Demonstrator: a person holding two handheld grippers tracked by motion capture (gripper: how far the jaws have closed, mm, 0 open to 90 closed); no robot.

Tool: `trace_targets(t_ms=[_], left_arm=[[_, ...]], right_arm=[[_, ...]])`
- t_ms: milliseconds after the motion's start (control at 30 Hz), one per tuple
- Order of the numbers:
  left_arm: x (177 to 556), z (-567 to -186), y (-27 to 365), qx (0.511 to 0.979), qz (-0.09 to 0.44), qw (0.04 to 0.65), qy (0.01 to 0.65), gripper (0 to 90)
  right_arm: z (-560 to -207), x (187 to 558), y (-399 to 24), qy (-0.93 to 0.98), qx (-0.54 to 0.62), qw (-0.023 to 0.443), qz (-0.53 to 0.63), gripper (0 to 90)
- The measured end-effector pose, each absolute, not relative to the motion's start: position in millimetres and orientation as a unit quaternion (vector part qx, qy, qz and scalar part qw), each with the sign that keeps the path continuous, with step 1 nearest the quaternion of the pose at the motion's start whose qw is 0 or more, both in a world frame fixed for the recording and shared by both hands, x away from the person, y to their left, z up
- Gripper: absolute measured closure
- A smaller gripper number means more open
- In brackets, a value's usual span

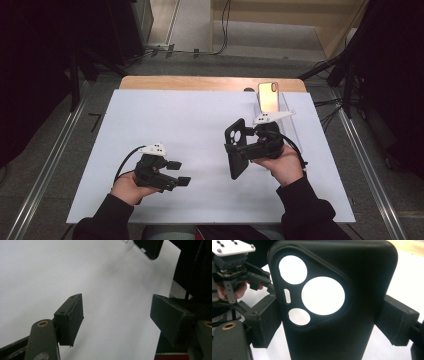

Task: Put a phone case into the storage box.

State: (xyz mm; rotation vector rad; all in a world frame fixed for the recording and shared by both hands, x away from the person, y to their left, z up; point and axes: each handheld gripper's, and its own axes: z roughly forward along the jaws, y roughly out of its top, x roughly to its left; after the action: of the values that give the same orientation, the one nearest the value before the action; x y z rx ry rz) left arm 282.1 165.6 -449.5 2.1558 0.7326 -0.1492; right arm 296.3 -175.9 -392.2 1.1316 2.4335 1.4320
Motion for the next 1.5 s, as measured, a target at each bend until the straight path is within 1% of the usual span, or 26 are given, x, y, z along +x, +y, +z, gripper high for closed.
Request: trace_targets(t_ms=[300,533,767,1067,1233,1367,1500], left_arm=[[284,-455,175,0.856,-0.036,0.401,0.324,26.6],[284,-454,186,0.844,-0.017,0.4,0.358,26.6],[280,-455,193,0.841,-0.013,0.394,0.37,26.6],[276,-456,200,0.837,-0.012,0.395,0.379,26.7],[275,-456,203,0.834,-0.011,0.396,0.384,26.7],[275,-456,204,0.833,-0.011,0.397,0.385,26.7],[276,-456,204,0.831,-0.012,0.399,0.387,26.7]], right_arm=[[-374,298,-202,0.781,0.392,0.075,0.48,12.2],[-365,304,-222,0.757,0.424,0.101,0.486,12.2],[-361,311,-241,0.739,0.457,0.129,0.479,12.3],[-363,325,-264,0.716,0.495,0.163,0.464,12.3],[-369,334,-274,0.7,0.519,0.191,0.452,12.3],[-377,347,-280,0.688,0.535,0.212,0.442,12.3],[-382,362,-283,0.681,0.546,0.223,0.433,12.3]])
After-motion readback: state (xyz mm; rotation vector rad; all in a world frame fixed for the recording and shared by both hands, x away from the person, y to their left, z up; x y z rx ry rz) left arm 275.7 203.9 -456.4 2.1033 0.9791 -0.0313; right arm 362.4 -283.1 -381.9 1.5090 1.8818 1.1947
